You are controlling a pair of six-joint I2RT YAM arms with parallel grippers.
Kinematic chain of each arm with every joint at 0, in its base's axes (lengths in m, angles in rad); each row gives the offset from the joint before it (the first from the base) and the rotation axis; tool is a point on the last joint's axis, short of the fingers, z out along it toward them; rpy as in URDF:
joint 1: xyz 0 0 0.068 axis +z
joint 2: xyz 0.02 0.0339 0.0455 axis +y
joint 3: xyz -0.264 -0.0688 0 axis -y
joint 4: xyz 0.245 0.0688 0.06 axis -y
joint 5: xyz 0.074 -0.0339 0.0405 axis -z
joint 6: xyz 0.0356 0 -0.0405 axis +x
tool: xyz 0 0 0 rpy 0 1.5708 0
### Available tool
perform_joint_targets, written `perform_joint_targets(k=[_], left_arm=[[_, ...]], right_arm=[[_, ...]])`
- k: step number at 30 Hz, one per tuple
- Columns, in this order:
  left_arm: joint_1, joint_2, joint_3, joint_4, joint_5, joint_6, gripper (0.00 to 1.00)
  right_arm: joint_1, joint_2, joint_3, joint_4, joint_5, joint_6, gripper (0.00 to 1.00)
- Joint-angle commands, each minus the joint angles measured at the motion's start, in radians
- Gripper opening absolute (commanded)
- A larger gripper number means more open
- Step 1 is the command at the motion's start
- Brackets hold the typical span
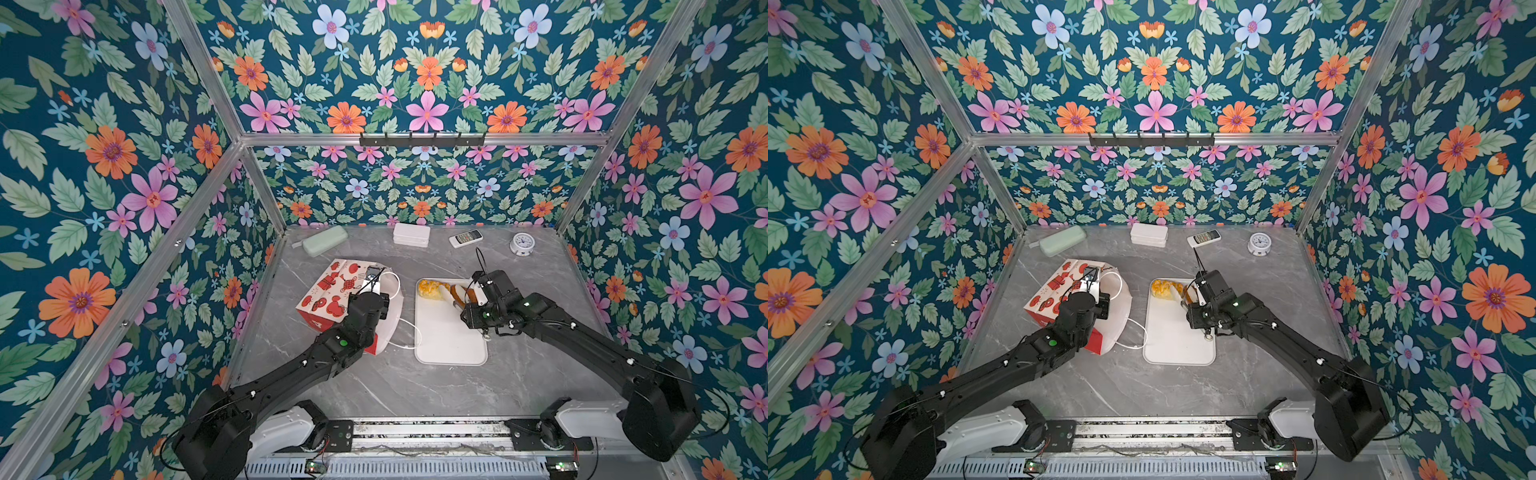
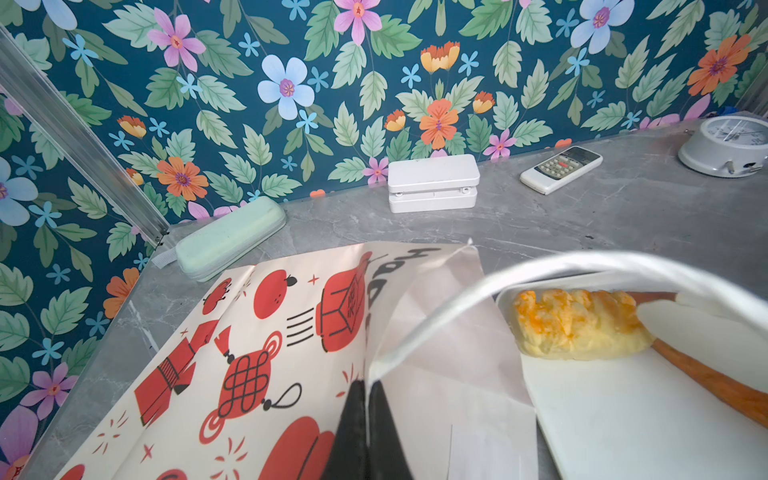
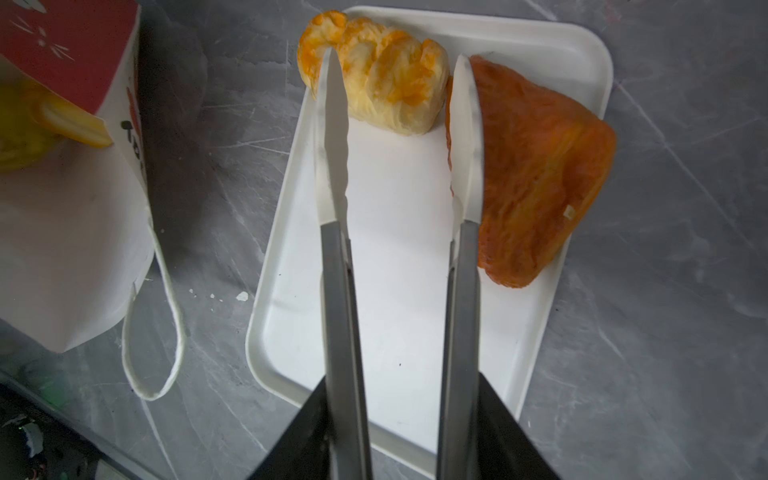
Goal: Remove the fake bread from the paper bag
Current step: 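Reach the tongs deep into the bag toward the striped yellow bread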
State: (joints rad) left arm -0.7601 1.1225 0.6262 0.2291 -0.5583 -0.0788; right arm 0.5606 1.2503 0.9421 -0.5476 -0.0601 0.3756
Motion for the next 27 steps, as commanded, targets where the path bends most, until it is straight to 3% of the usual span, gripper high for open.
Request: perform_joint_targets(k=[1, 6, 11, 14, 19, 27], left_arm=[[0.000, -0.006, 0.011, 0.024, 0.006, 0.004, 0.00], [0.000, -0.005, 0.035, -0.011, 0.028, 0.025, 0.00], [0.002, 0.009, 0.071, -0.062, 0.058, 0.045, 0.00], [0.001, 0.017, 0.099, -0.099, 0.083, 0.060, 0.00], [0.001, 0.023, 0.121, -0.135, 0.149, 0.108, 0.00], [0.001, 0.021, 0.116, -0.151, 0.265, 0.095, 0.00]], right_arm=[[0.009, -0.113, -0.014, -0.012, 0.012, -0.003, 0.46], [0.087, -0.274, -0.008, -0.040, -0.098, -0.080, 0.47], [0.212, -0.287, -0.054, 0.041, -0.257, -0.118, 0.48], [0.267, -0.238, -0.081, 0.121, -0.315, -0.112, 0.48], [0.271, -0.115, -0.102, 0.251, -0.346, -0.091, 0.48], [0.271, 0.135, 0.013, 0.331, -0.343, -0.095, 0.49]])
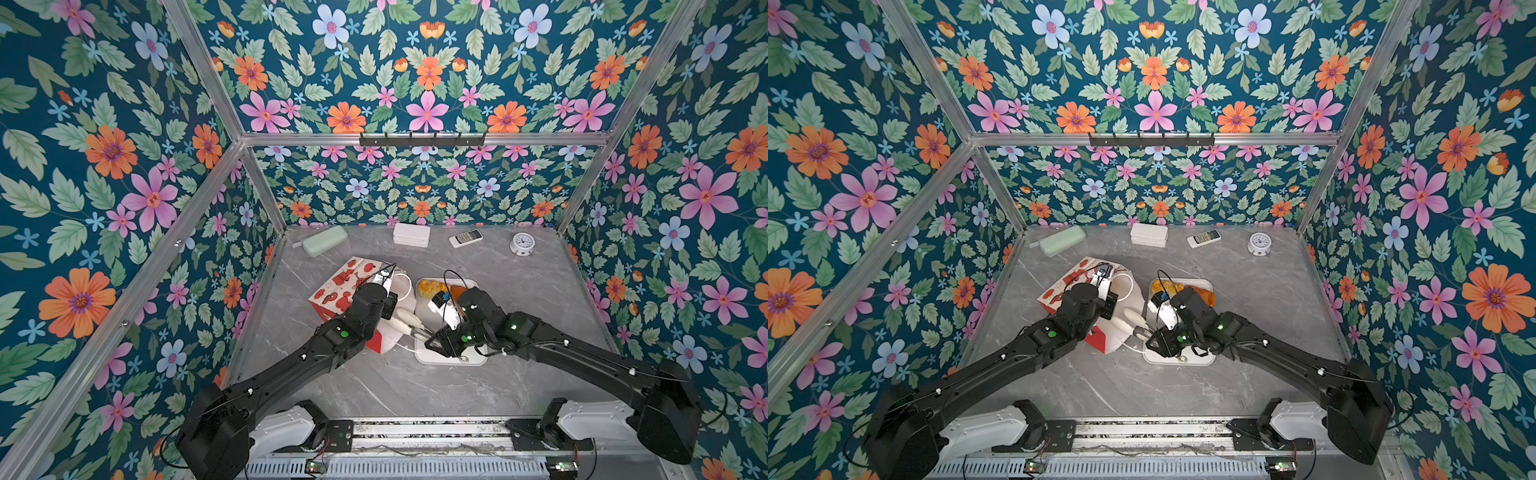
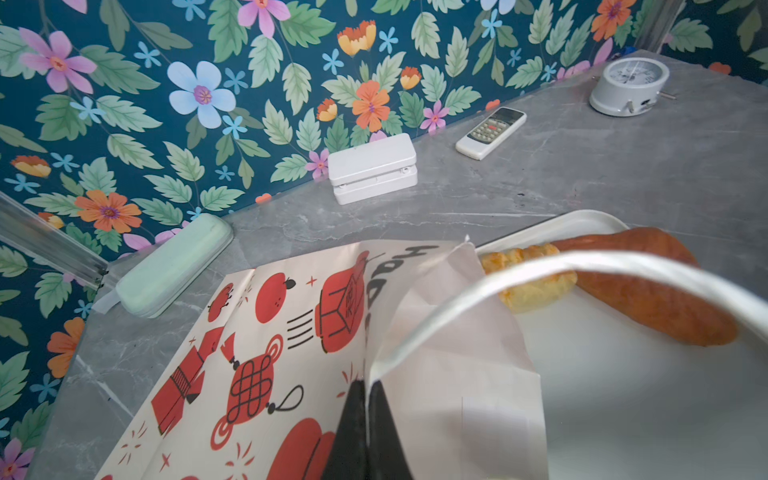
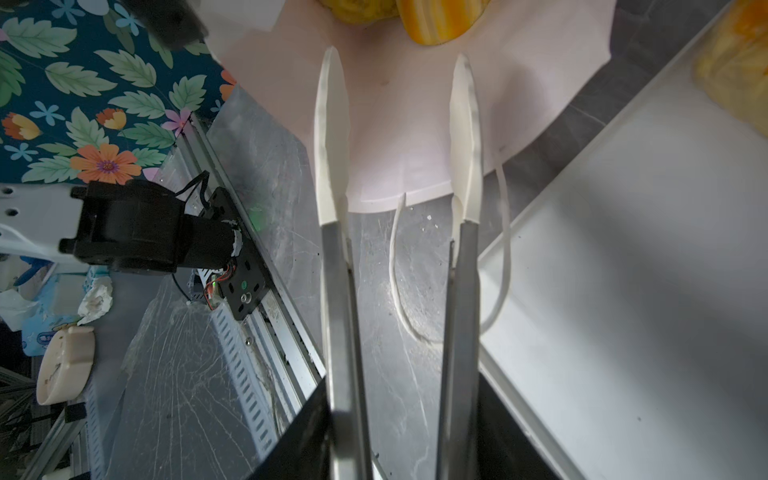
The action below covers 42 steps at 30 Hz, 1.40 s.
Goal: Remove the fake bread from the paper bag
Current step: 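Reach the tongs deep into the bag toward the striped yellow bread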
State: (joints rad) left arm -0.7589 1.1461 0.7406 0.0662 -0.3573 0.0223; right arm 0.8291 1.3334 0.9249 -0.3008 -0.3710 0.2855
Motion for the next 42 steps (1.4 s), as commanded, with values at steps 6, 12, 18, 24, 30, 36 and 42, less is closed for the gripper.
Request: perform_joint_targets(k=[6, 12, 18, 24, 30, 36, 42], left_arm=[[0.001, -0.006, 0.000, 0.011, 0.092, -0.016, 0.00], [0.000, -0.014, -0.003, 0.012, 0.101, -0.022, 0.00], [0.000, -0.006, -0.003, 0.014, 0.119, -0.032, 0.00], [0.000, -0.009, -0.004, 0.019, 0.139, -0.043, 0.00], [-0.001, -0.015, -0.012, 0.027, 0.153, -0.055, 0.00], [-0.001, -0.023, -0.022, 0.041, 0.163, -0.062, 0.00], [-0.001, -0.022, -0.028, 0.064, 0.174, -0.068, 0.00]], right_arm=[[0.002, 0.191, 0.117, 0.100, 0.001, -0.014, 0.52], [0.001, 0.297, 0.173, 0.105, 0.035, 0.039, 0.55], [0.002, 0.353, 0.178, 0.160, 0.036, 0.084, 0.57], [0.002, 0.393, 0.204, 0.182, 0.035, 0.095, 0.58], [0.002, 0.438, 0.229, 0.199, 0.042, 0.106, 0.58], [0.002, 0.489, 0.260, 0.202, 0.045, 0.113, 0.58], [0.002, 0.523, 0.282, 0.212, 0.046, 0.127, 0.57]])
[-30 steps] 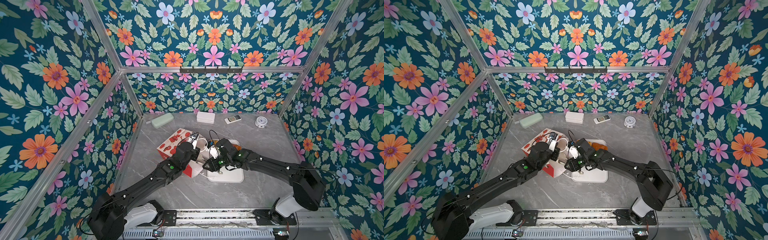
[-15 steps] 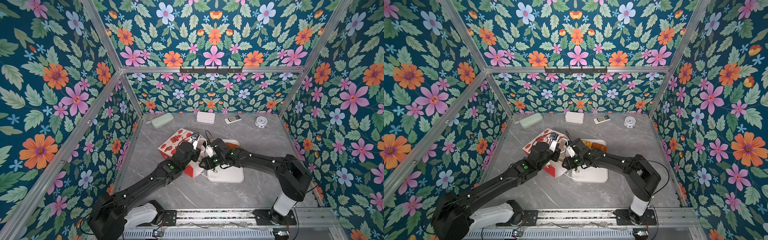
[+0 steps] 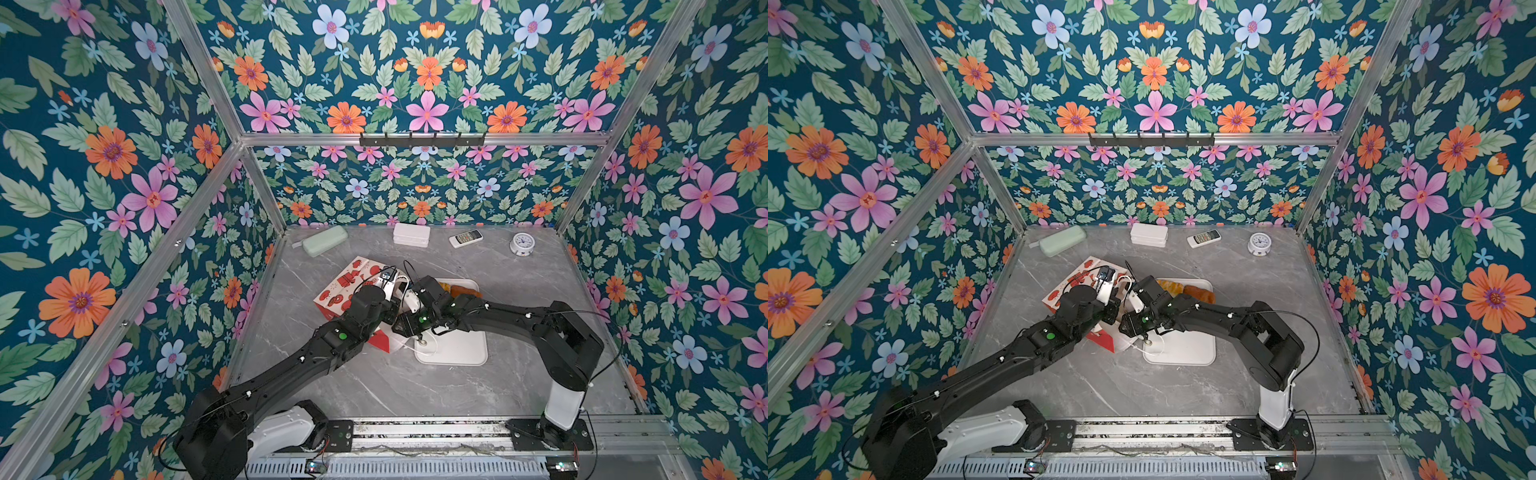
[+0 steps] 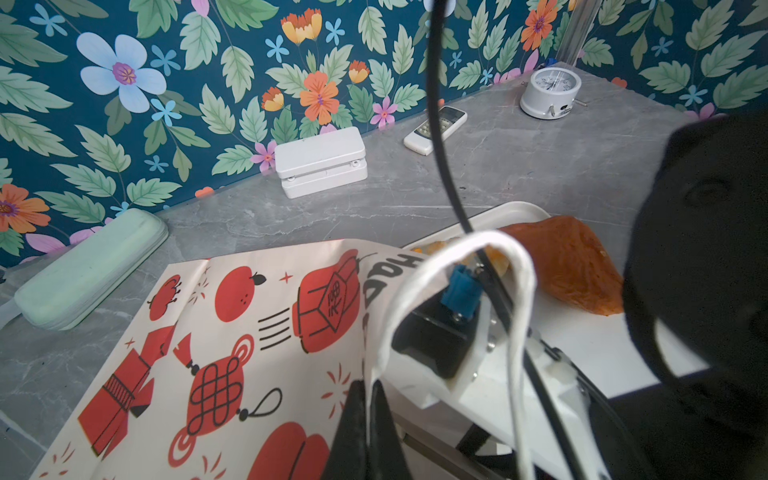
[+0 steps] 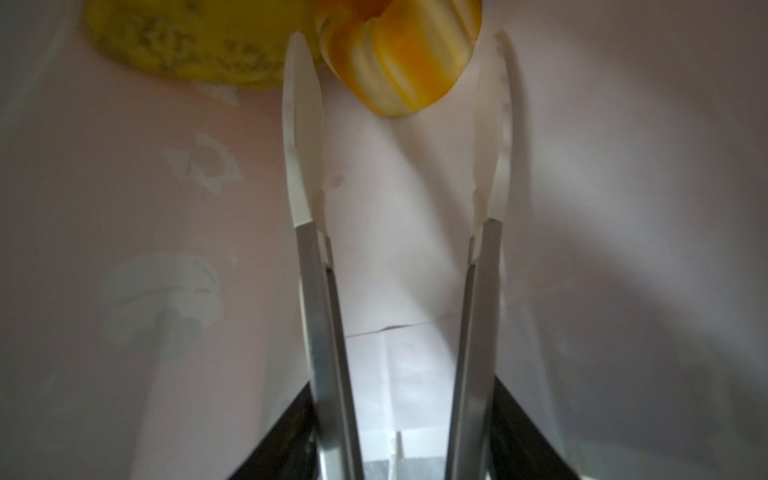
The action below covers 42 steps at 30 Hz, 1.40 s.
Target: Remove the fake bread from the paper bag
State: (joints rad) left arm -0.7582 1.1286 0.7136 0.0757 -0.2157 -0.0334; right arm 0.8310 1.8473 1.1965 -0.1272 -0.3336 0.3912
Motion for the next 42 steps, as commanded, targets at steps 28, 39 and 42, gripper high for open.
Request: perform_joint_targets(k=[28, 39, 42], left_arm=[[-0.002, -0.052, -0.022, 0.040, -0.017, -0.006, 0.01], [-0.001, -0.013, -0.021, 0.071, -0.052, -0.008, 0.01], [-0.001, 0.000, -0.022, 0.086, -0.061, -0.010, 0.00]], right_arm=[[0.000, -0.126, -0.067, -0.045, 0.054, -0.045, 0.29], [0.000, -0.370, -0.174, -0.163, 0.090, -0.057, 0.27], [0.000, -0.420, -0.191, -0.204, 0.093, -0.064, 0.27]])
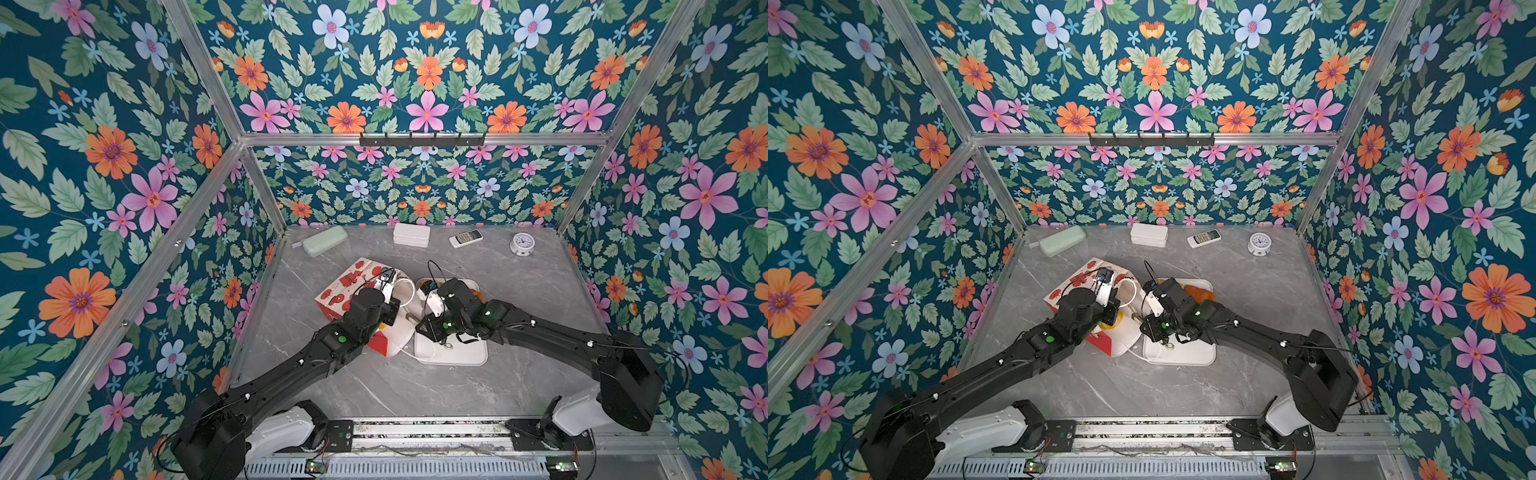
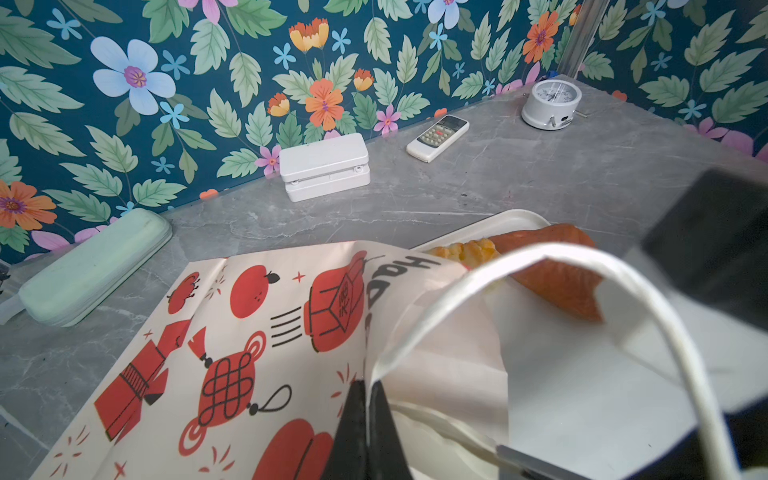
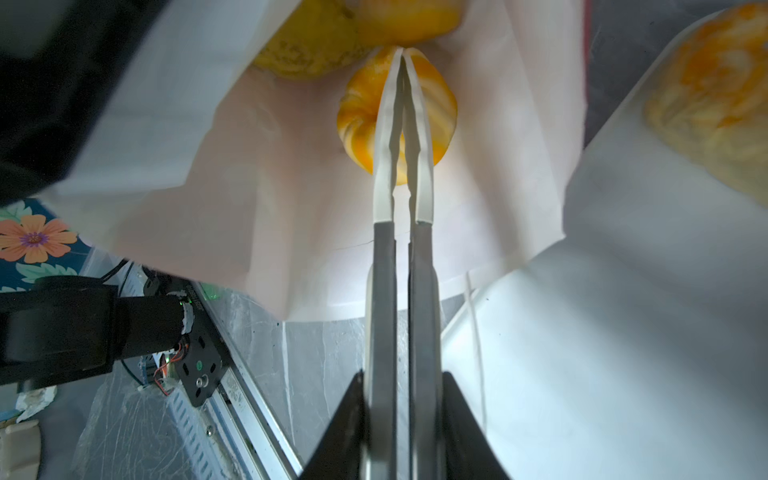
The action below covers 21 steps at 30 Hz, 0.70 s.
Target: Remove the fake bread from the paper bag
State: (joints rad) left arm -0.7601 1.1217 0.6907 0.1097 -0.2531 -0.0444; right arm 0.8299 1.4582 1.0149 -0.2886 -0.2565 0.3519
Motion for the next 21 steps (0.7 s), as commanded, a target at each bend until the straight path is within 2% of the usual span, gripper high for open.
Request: perform_joint_targets(k=[1, 3, 11, 21], left_arm=[[0.001, 0.010, 0.002, 0.056, -0.025, 0.002, 0.00], [0.001, 0.014, -0.001, 0.066, -0.026, 0.001, 0.00], [0.000, 0.005, -0.016, 0.080, -0.011, -0.002, 0.01], [0.000, -0.013, -0.022, 0.077, -0.009, -0.004, 0.01]], right_arm=[[0.001, -0.042, -0.015, -0.055, 0.016, -0.029, 0.27], [0.001, -0.065, -0.034, -0.066, 0.015, -0.030, 0.27], [0.000, 0.000, -0.035, 0.007, -0.018, -0.004, 0.44], [0.001, 0.106, 0.040, 0.062, -0.018, -0.007, 0.51]])
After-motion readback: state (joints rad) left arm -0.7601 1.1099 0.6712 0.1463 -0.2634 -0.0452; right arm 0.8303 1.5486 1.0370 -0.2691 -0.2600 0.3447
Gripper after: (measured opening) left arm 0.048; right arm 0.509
